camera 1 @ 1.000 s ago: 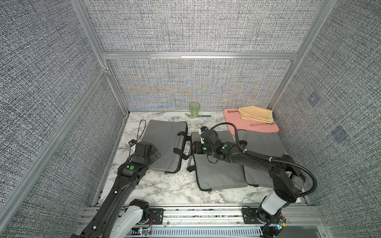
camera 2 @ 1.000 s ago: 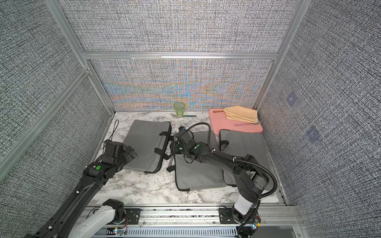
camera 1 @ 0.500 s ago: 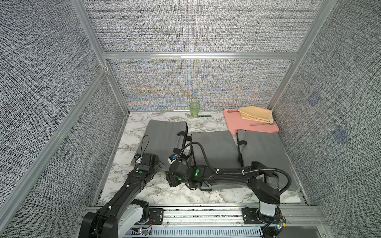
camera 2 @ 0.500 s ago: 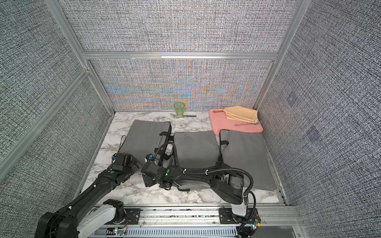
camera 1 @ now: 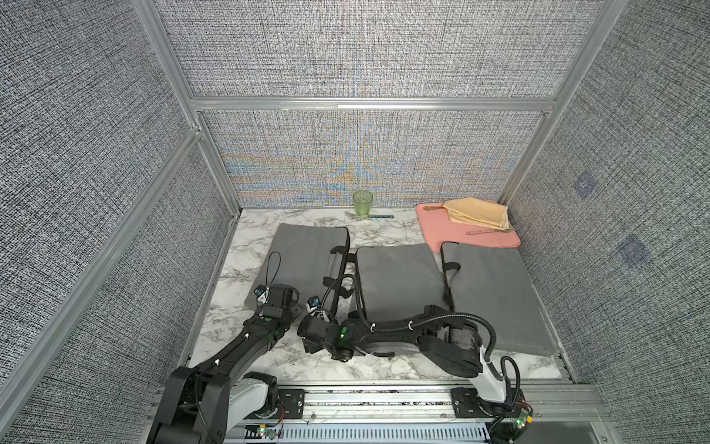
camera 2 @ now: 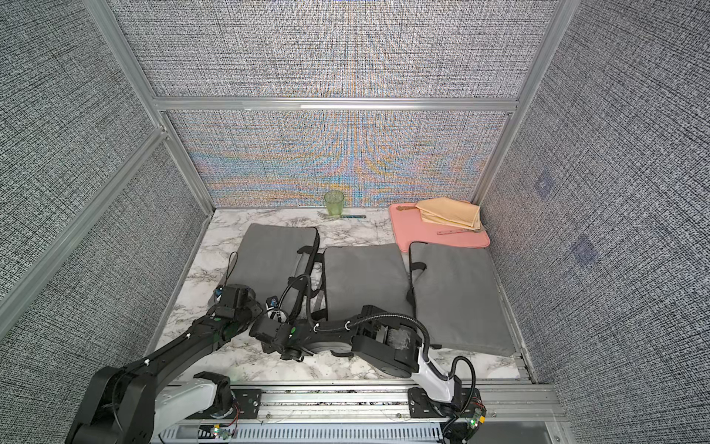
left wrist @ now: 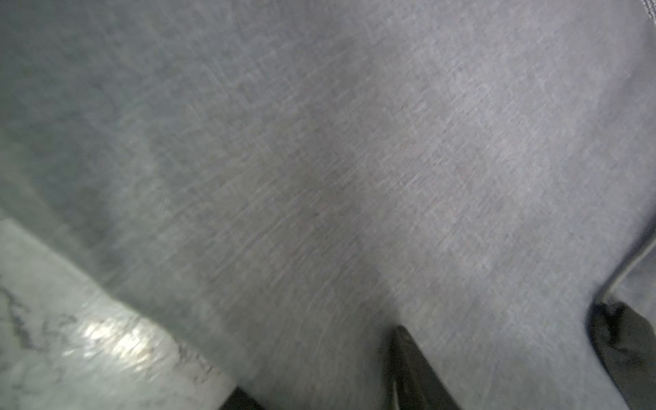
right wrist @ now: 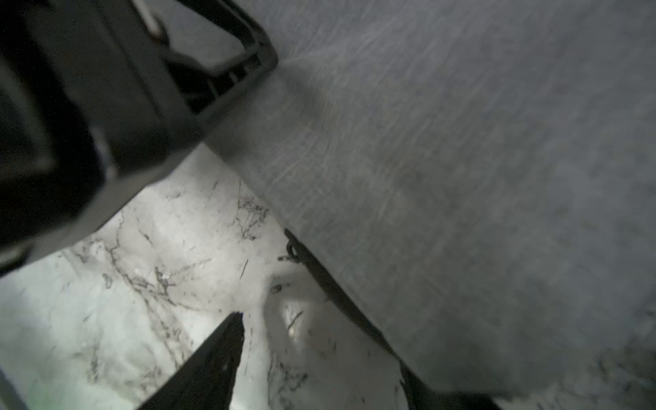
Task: Put the mouse into the laptop bag
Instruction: Zip the zipper on the zippered laptop bag.
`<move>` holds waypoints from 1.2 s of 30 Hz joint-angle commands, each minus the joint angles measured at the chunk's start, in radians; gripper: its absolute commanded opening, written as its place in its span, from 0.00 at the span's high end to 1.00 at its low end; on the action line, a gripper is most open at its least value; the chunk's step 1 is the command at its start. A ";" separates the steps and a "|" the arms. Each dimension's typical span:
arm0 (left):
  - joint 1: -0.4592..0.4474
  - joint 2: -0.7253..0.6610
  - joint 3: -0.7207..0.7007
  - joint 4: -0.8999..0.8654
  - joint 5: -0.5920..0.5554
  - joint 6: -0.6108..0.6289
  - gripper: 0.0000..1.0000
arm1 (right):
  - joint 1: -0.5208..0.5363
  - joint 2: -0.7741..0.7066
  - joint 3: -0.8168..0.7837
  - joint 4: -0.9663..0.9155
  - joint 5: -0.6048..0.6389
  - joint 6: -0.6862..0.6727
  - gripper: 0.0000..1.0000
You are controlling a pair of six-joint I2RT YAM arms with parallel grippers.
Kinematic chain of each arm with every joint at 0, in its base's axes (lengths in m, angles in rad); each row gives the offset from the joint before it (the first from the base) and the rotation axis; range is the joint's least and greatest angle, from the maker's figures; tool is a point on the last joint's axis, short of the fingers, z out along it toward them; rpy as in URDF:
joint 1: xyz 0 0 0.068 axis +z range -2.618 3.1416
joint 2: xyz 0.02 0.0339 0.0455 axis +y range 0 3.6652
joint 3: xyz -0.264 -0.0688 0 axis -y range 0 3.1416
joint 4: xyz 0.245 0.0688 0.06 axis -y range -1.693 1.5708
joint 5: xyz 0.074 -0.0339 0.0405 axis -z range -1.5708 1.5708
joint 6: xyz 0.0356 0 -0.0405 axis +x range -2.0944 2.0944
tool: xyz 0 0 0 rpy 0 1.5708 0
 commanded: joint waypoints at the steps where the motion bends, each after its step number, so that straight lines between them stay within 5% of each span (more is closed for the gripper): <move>1: 0.000 0.046 0.045 -0.033 0.075 -0.002 0.69 | -0.003 0.041 0.040 -0.033 0.091 0.029 0.30; 11: -0.001 0.132 0.064 -0.007 0.198 -0.044 0.78 | -0.014 0.120 0.165 -0.142 0.234 0.050 0.33; 19: 0.000 0.167 0.067 -0.003 0.195 -0.049 0.80 | -0.049 0.134 0.164 -0.168 0.223 0.089 0.85; 23: -0.001 0.148 0.067 -0.021 0.181 -0.049 0.80 | -0.052 0.101 0.115 -0.117 0.215 0.064 1.00; 29: 0.049 0.087 0.118 -0.174 0.096 0.004 0.92 | -0.052 -0.009 -0.038 -0.015 0.194 0.035 1.00; 36: 0.167 -0.003 0.170 -0.197 0.029 0.143 0.94 | -0.046 -0.085 -0.139 0.084 0.108 -0.082 1.00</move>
